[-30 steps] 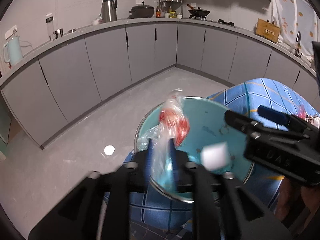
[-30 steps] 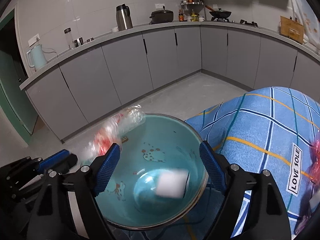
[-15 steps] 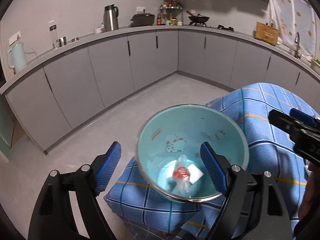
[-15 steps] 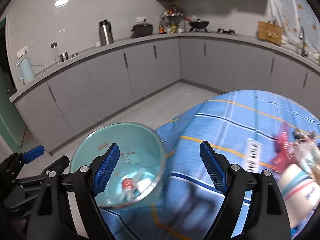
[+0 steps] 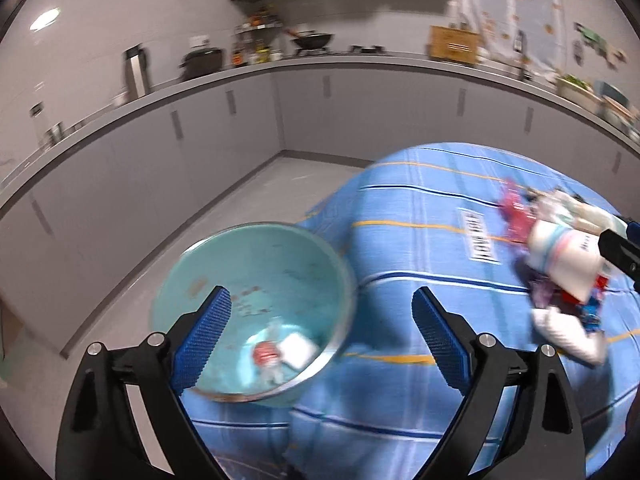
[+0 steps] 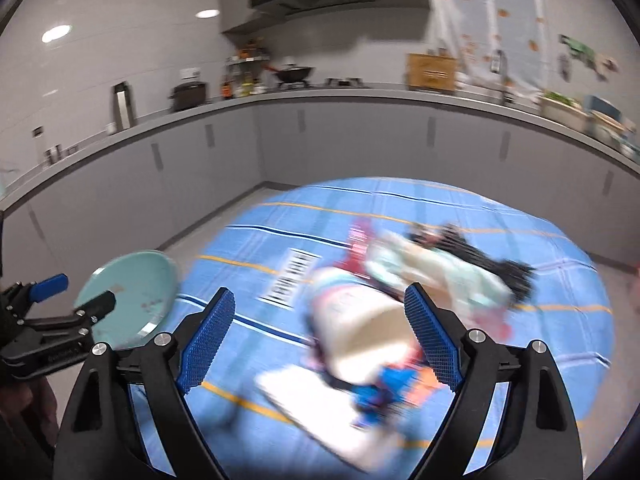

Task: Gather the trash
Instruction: 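Move both tools back to the table and grasp the white paper cup with the left tool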

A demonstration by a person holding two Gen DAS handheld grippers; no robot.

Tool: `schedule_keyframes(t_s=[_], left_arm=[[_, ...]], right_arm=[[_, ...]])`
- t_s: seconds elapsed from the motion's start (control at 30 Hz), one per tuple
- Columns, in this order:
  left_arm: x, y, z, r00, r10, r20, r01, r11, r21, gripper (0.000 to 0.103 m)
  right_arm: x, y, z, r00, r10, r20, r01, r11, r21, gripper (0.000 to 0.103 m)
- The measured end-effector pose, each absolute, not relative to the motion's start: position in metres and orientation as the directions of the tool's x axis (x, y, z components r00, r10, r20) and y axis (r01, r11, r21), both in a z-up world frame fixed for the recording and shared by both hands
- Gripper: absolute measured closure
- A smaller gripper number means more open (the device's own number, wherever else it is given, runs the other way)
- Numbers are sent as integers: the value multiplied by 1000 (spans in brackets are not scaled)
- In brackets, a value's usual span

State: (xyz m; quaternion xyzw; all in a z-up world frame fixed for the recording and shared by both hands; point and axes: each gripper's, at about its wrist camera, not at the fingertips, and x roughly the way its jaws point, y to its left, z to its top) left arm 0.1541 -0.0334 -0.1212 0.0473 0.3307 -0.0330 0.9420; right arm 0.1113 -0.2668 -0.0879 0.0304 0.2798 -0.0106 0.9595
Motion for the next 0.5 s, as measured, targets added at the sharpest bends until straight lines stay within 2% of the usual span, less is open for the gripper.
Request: schedule_keyframes(t_s=[0.23, 0.5], left_arm=[[149, -105, -115, 780, -130, -612, 234, 968, 92, 12], [149, -162, -109, 769, -202, -606, 336, 935, 115, 11]], right_arm=[[89, -327, -96, 839, -104, -534, 178, 980, 88, 17], [74, -366, -104, 831, -159, -533, 257, 960, 114, 17]])
